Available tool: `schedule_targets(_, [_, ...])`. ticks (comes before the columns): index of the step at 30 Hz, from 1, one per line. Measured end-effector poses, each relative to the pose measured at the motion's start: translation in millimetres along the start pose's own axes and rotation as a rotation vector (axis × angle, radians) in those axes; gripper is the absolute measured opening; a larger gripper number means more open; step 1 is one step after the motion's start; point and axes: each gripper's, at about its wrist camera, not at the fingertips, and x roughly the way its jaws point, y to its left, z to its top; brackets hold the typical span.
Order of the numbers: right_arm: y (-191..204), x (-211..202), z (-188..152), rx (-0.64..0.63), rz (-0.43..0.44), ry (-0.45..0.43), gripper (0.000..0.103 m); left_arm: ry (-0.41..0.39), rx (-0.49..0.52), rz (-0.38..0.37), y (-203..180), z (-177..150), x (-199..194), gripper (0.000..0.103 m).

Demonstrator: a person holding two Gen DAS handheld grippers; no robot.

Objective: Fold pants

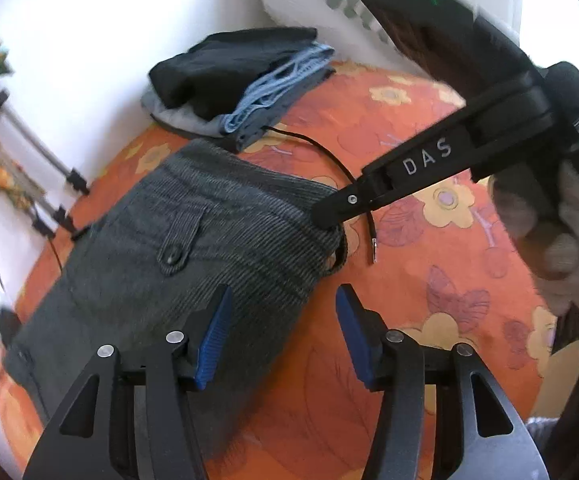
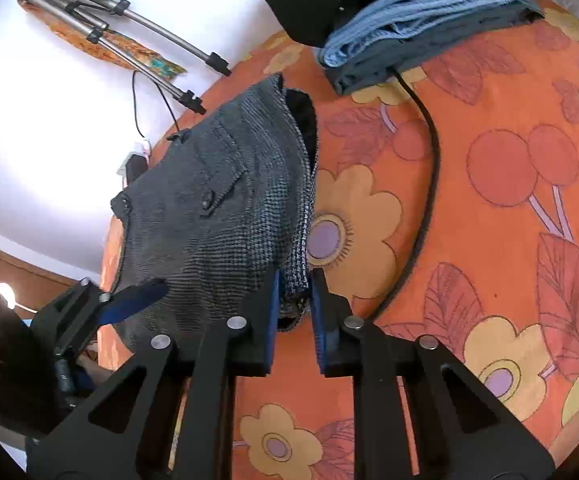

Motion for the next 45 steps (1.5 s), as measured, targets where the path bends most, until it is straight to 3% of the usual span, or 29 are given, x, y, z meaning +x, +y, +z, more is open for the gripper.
schedule_targets(4, [0,-1,2,0.012,0.013,-0.007,0.013,0.046,0.098,0.056,-12,9,18,0.053])
schedule_targets(5, [0,-2,3,0.015,0.019,-0.009,0.012,0.059,0.119,0.063,-14,10,23,0.058])
schedule_targets(6, [-2,-4,3,0.017,0.028,-0.012,0.012,0.064,0.129,0.066,-16,11,25,0.063])
schedule_targets(10, [-5,-8,7,0.045,0.070,-0.025,0.011,0.073,0.149,0.100,-18,9,36,0.064])
schedule_targets(12, [-3,-10,8,0.042,0.075,-0.031,0.011,0.072,0.121,0.098,-14,7,38,0.045])
schedule_targets(16, [4,-10,7,0.025,0.061,-0.037,0.015,0.040,0.058,0.059,3,5,33,0.031])
schedule_targets(17, [4,-11,7,0.032,0.060,-0.041,0.018,0.030,0.041,0.053,6,5,31,0.029])
schedule_targets(19, [4,-13,8,0.044,0.043,-0.057,0.036,0.003,0.004,0.041,12,5,25,0.027])
schedule_targets(20, [4,-15,8,0.048,0.033,-0.069,0.050,-0.007,-0.012,0.036,14,5,23,0.026])
schedule_targets(21, [4,-17,8,0.058,0.030,-0.088,0.055,-0.017,-0.032,0.027,17,4,20,0.026])
schedule_targets(26, [12,-14,11,0.087,0.048,-0.083,0.063,-0.044,-0.095,0.002,26,3,14,0.025])
schedule_targets(32, [12,1,15,0.159,0.096,-0.059,0.064,-0.060,-0.143,-0.018,34,-1,11,0.024])
schedule_targets(37, [6,15,14,0.278,0.265,-0.020,0.064,-0.055,-0.136,-0.021,30,-1,12,0.024])
schedule_targets(43, [13,27,13,0.248,0.203,-0.010,0.065,-0.048,-0.154,-0.043,30,-3,10,0.028])
schedule_targets(45, [12,29,13,0.247,0.183,-0.017,0.059,-0.041,-0.166,-0.052,35,-5,4,0.032])
